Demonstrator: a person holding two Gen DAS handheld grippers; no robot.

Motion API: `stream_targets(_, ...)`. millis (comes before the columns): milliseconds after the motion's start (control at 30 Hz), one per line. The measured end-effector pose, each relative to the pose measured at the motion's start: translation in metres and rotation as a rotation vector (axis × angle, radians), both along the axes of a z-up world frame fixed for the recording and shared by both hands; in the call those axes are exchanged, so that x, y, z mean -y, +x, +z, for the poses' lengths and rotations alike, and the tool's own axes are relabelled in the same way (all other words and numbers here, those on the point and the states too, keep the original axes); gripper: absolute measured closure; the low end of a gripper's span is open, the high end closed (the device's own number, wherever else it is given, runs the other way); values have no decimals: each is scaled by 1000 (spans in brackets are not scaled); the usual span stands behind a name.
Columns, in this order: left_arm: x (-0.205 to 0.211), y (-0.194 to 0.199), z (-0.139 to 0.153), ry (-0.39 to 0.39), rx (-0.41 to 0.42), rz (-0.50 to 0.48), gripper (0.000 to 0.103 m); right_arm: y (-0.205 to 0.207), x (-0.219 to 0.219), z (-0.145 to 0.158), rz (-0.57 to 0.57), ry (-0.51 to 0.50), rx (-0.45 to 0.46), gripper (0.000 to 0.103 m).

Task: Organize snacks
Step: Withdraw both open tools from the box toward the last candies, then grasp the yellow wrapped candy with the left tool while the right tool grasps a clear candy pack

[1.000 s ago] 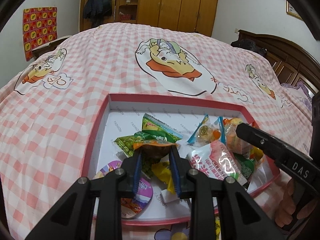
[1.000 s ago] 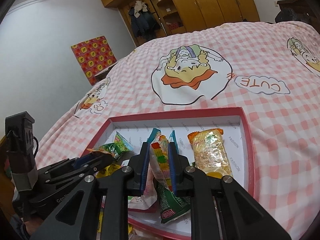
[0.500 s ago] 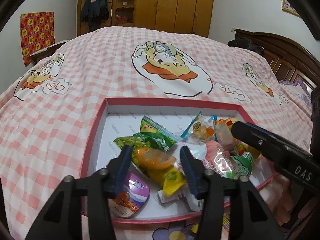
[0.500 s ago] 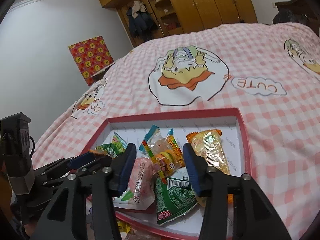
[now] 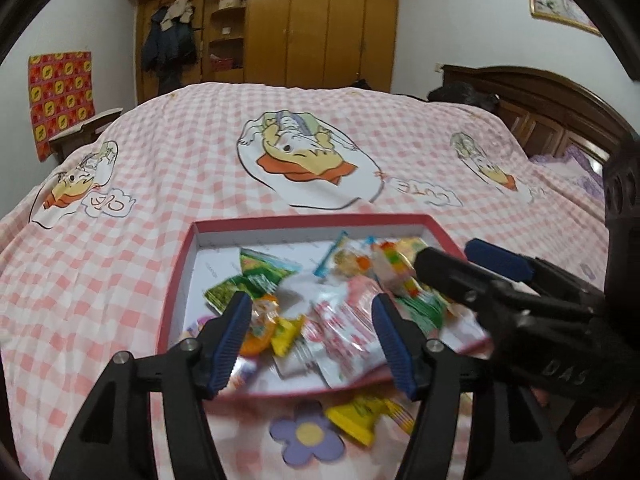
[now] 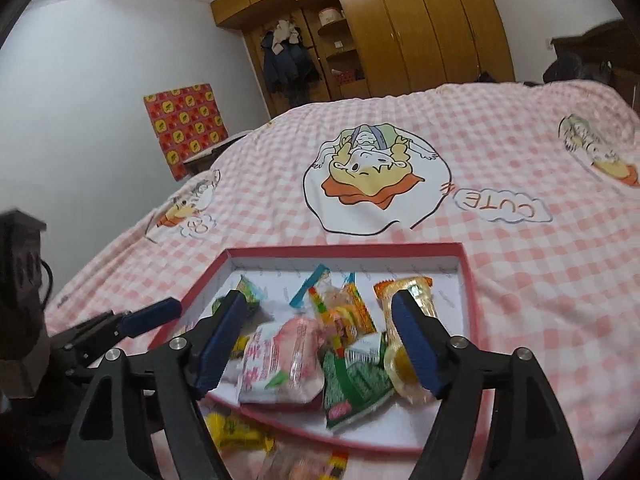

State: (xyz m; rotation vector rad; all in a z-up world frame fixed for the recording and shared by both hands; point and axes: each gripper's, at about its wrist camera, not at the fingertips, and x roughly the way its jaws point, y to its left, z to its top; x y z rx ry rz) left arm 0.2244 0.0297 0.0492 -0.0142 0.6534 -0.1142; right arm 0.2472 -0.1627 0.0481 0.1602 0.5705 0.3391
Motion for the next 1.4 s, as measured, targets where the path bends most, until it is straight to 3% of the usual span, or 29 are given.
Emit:
stream_targets(200,11,-29,-4,2,-19,-35,37,-33,1,-1,-16,-8,-21,26)
stream_targets(500,9,-45,-40,-74,-143,-32,38,-66,19,-27,-103,2,-133,26)
stream_targets(667,3,-31,-53,-134,-205,-36,51,-72,20,-43,-82,16,-181,27)
stream_targets(700,2,-29,-55,-139,-211,-37,66,-73,19,-44,-78,19,-182,27)
stream_targets(733,2,-27,-56,-136,-218,-30,82,-72,18,-45,-69,23,-183,29)
stream_targets(867,-3,-31,-55,-177,-192,-42,96,-72,9,-47,-42,-1,-189,40)
stream_targets(933,-9,-34,-54,-205,-177,-27,98,-72,-1,-47,-17,-36,-187,43)
stream_targets(1100,-22,-36,-57,-277,-166,-24,100,-66,-33,-54,18,-182,-216,67)
stream_targets(1267,-21,-42,-51,-267,-146,-27,100,-69,-33,-56,43,-172,-204,70)
stream_targets(1400,-28,-44,-37,-272,-135,-13,101,-82,-31,-41,103,-124,-125,70)
